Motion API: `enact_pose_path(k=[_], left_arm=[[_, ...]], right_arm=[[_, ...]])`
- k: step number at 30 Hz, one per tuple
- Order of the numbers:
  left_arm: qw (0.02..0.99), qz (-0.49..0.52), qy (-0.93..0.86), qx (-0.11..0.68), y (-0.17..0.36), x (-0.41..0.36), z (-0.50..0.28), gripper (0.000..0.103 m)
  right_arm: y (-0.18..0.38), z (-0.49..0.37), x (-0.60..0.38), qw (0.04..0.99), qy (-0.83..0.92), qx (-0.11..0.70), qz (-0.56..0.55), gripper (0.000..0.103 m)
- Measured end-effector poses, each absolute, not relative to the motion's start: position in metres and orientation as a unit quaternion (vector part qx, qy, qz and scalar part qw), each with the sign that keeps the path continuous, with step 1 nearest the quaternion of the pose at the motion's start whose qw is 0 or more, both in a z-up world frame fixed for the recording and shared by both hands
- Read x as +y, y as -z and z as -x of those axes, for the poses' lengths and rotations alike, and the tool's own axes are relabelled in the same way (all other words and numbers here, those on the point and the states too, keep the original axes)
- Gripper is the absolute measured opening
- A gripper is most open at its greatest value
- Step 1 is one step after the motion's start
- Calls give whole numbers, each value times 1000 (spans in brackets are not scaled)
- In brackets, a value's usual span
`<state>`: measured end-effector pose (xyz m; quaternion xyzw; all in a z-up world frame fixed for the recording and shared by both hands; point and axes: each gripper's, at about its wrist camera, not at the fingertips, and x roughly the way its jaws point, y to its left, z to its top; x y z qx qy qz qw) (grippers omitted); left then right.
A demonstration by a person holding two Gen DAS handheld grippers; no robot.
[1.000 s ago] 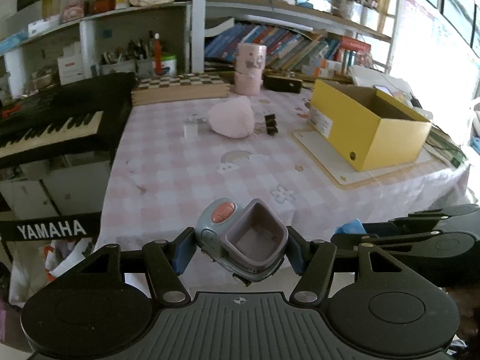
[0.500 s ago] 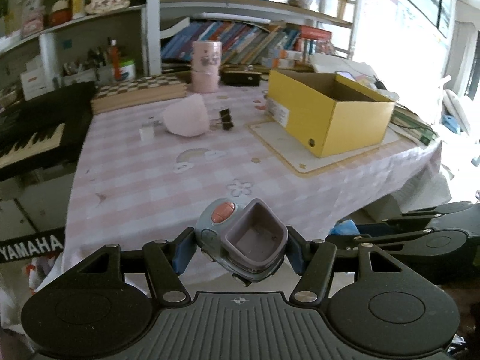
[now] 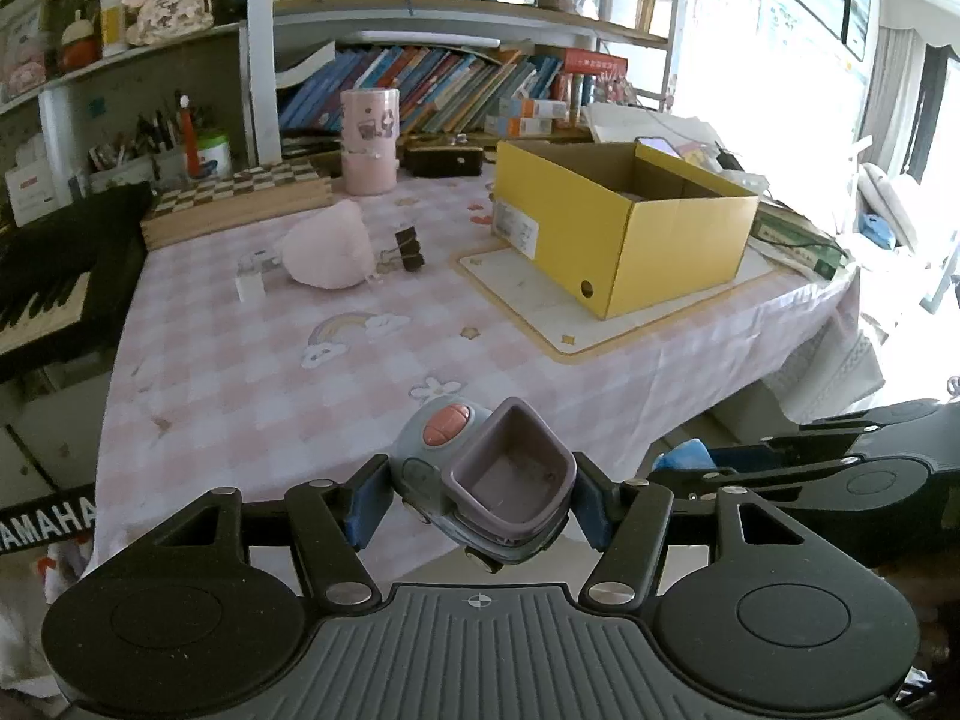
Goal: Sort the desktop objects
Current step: 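Lift the blue object and toy car and carry both toward the yellow box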
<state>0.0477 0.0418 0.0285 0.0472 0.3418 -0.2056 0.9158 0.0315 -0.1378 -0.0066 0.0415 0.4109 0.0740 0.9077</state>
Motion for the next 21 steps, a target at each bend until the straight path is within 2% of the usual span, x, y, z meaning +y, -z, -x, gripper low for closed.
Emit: enact_pose_path(k=[21], left_arm=[[897, -76, 265, 345, -26, -13, -78, 62]], right_arm=[[8, -45, -189, 907, -15, 415, -73, 27]])
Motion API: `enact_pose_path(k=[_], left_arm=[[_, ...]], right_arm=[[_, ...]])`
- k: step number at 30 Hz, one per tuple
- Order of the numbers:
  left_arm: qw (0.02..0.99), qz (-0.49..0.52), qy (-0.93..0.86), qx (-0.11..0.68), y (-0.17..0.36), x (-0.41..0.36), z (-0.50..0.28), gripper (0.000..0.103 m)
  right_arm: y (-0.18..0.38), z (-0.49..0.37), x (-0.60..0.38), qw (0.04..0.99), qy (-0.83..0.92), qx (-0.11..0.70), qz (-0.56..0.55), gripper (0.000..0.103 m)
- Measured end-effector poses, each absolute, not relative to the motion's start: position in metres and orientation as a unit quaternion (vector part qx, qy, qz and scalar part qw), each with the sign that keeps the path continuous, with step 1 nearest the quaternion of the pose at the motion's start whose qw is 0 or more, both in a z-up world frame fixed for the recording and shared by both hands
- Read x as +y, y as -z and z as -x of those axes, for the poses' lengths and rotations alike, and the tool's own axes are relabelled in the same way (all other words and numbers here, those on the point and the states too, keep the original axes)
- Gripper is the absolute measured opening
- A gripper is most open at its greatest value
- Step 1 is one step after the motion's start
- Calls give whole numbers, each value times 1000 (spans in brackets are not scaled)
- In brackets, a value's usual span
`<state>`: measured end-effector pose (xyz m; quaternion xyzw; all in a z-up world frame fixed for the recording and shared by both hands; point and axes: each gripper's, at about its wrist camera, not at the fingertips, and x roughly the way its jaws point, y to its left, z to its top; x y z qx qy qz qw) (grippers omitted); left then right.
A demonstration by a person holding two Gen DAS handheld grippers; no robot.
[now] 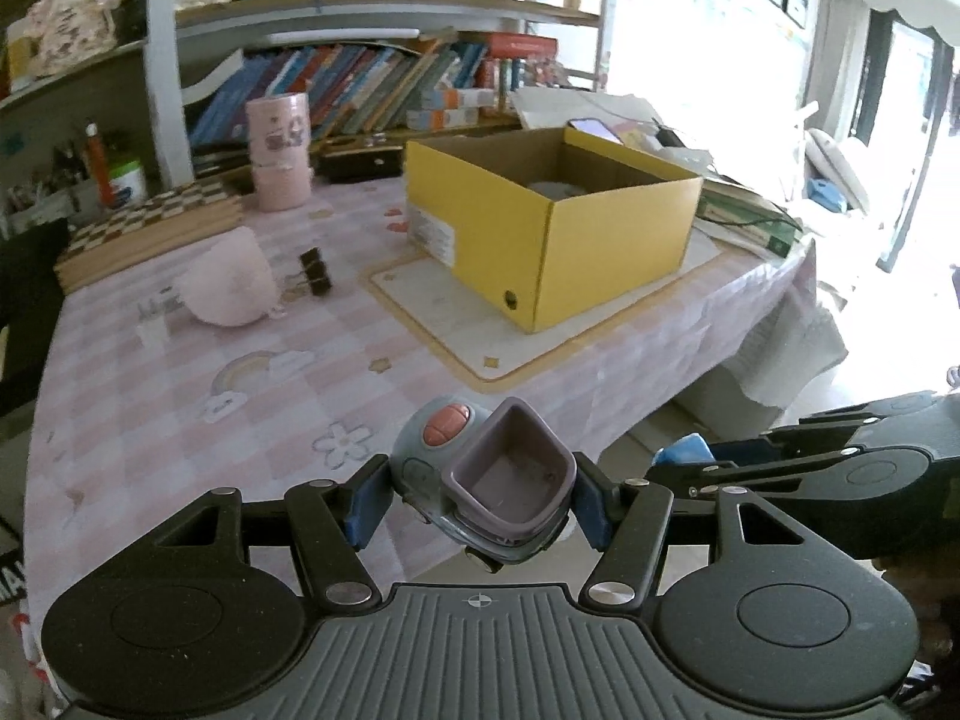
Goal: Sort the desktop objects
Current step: 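Lift the blue object and toy car and carry both toward the yellow box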
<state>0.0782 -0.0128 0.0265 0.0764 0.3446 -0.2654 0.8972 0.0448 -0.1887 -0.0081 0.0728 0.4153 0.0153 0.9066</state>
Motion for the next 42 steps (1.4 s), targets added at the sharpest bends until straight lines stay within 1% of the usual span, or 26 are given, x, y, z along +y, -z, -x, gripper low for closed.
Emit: enact_pose_path(k=[27, 34, 42], left_arm=[[876, -82, 335, 337, -22, -103, -137, 62], [886, -72, 331, 316, -31, -126, -149, 62], [905, -64, 313, 281, -50, -150, -163, 62]], right_arm=[[6, -91, -274, 901, 41, 424, -81, 27], [-1, -105, -299, 908, 38, 412, -72, 27], [-17, -122, -327, 926, 23, 371, -62, 26]])
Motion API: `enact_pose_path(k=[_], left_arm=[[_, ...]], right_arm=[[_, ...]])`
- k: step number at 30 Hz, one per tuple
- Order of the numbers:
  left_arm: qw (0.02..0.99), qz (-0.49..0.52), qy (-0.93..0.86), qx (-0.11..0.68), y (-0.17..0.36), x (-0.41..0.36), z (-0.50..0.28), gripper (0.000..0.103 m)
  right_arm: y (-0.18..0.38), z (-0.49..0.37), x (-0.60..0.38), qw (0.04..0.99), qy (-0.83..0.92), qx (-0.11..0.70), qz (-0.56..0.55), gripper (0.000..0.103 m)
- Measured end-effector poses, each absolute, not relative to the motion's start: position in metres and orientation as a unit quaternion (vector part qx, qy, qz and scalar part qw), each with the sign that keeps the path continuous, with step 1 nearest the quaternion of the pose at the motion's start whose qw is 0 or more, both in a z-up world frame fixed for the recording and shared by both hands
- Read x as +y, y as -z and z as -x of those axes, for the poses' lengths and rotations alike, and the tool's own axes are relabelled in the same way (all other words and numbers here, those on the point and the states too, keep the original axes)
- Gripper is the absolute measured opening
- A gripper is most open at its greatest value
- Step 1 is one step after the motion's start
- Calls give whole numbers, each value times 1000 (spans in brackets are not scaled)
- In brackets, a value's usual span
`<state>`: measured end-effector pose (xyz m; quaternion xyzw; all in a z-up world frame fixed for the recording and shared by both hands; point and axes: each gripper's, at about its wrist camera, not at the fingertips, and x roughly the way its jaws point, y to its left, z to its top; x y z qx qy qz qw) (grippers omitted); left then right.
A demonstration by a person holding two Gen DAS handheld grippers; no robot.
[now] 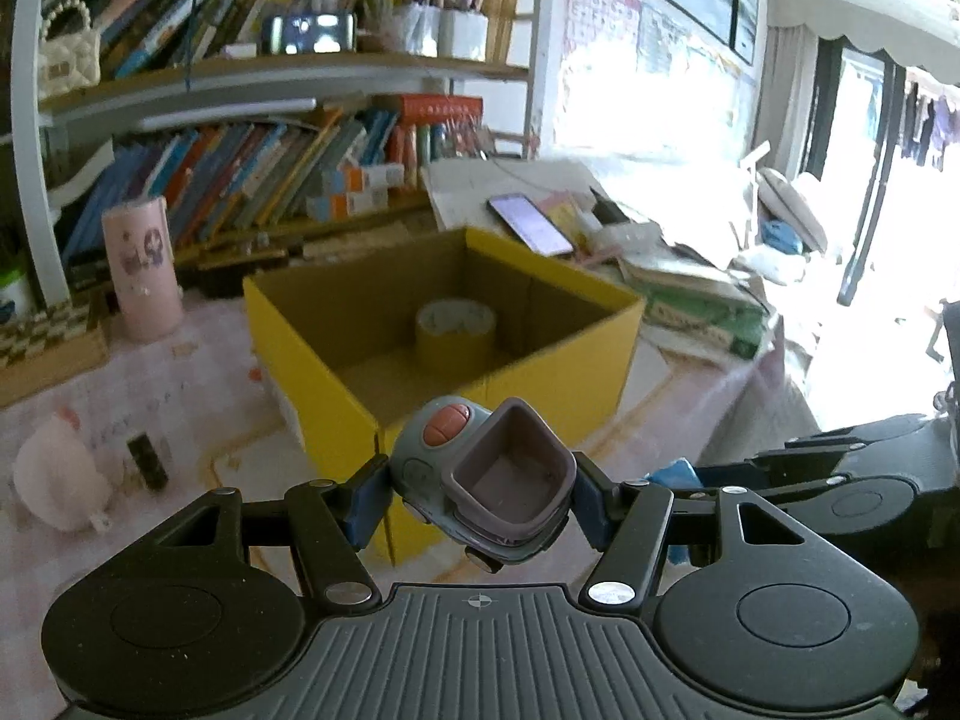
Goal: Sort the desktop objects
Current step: 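Lift the blue object and toy car and carry both toward the yellow box, then lower the blue object and toy car into the yellow box and open both tools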
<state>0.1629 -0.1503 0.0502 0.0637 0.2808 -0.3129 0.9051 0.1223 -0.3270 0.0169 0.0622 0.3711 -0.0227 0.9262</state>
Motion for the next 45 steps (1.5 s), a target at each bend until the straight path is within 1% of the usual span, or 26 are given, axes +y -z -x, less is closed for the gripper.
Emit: enact_pose_path(k=[12, 16, 19, 23, 29, 39, 45], left_arm=[[931, -60, 272, 235, -76, -183, -197, 62], [938, -65, 251, 231, -75, -194, -217, 62], [940, -58, 236, 237, -72, -200, -236, 62], [939, -72, 225, 248, -64, -211, -255, 62], [925, -111, 223, 289, -45, -228, -275, 62], [904, -118, 215, 351, -22, -234, -295, 62], [896, -119, 216, 368, -20, -237, -302, 62]], right_arm=[[-55, -168, -378, 952, -6, 301, -57, 26], [-66, -190, -388, 958, -26, 281, -39, 26], [-69, -209, -394, 959, -43, 281, -18, 26], [-69, -236, -394, 953, -71, 293, 16, 26], [-56, -271, -387, 937, -119, 319, 75, 26], [-24, -320, -375, 890, -180, 381, 175, 26], [-11, -343, -371, 863, -212, 417, 190, 26]])
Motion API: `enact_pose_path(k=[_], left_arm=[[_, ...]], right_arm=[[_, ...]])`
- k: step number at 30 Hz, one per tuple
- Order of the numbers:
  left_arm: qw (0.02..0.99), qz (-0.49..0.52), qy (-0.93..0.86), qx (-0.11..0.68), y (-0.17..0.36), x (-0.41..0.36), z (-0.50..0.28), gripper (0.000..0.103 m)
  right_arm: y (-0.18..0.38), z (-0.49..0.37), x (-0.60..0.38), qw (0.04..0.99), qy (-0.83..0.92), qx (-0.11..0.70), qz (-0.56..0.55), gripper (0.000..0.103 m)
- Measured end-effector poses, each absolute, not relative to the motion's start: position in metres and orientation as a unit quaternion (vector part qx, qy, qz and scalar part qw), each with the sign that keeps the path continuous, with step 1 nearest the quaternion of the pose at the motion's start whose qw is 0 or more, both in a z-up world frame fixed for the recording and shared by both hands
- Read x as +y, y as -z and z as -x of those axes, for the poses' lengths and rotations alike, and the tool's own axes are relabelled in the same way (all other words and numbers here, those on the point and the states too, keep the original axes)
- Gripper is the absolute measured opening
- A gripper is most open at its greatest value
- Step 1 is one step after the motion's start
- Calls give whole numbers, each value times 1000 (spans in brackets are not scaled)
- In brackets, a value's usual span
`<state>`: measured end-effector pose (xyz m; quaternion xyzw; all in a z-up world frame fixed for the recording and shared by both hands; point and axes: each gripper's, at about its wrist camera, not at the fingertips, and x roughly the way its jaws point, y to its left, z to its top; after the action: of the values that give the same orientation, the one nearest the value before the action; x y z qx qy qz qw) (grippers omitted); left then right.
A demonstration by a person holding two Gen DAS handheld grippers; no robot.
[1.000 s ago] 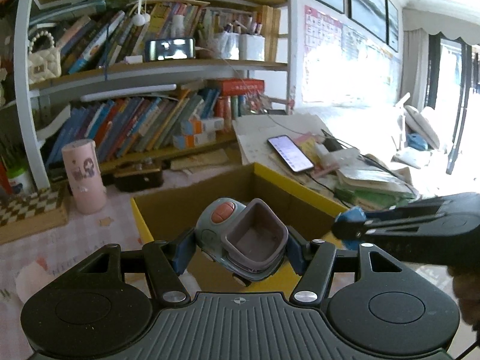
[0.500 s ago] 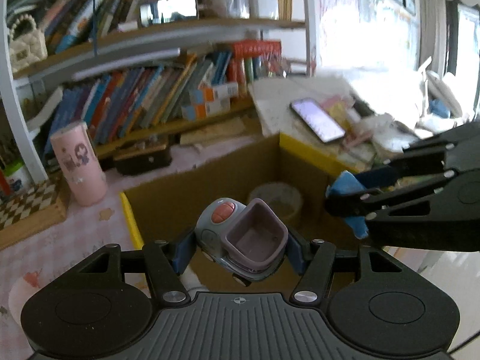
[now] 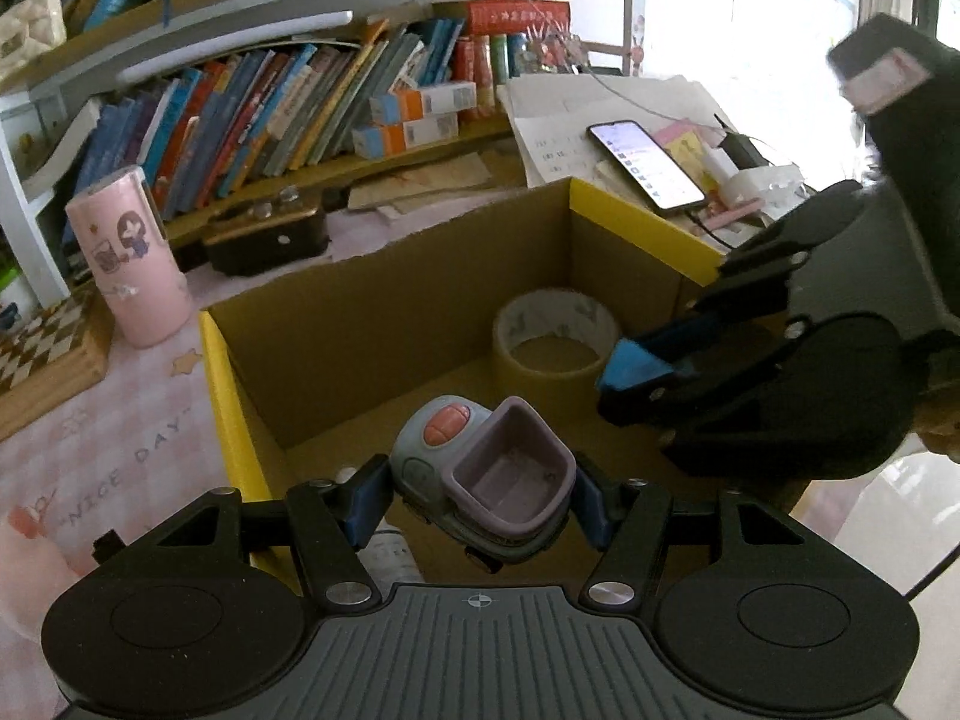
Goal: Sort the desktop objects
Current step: 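Lower the blue object and toy car into the yellow box and open both tools, then withdraw both tools from the box back toward the table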
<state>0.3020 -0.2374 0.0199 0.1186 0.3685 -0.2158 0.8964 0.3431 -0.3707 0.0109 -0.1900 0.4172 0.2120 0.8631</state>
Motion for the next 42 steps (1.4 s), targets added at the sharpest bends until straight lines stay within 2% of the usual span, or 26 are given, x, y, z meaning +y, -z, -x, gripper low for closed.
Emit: enact_pose_path(k=[9, 16, 19, 21, 25, 30, 42], left_arm=[[891, -139, 214, 375, -18, -242, -305, 62], [892, -139, 211, 375, -18, -242, -305, 63], [895, -140, 200, 373, -18, -241, -303, 68], [899, -140, 190, 368, -19, -238, -302, 73], [908, -141, 181, 350, -27, -233, -295, 83], [922, -129, 177, 320, -41, -228, -281, 85], [947, -82, 153, 271, -71, -209, -251, 90]], right_arm=[[2, -352, -354, 809, -265, 461, 250, 26], [5, -352, -356, 798, -273, 477, 247, 27], [4, -353, -358, 801, -274, 475, 241, 27], [3, -352, -358, 805, -275, 469, 239, 31], [-2, -356, -364, 817, -275, 460, 212, 48], [-14, -352, -369, 840, -261, 435, 193, 48], [-66, -312, -398, 916, -193, 338, 96, 59]])
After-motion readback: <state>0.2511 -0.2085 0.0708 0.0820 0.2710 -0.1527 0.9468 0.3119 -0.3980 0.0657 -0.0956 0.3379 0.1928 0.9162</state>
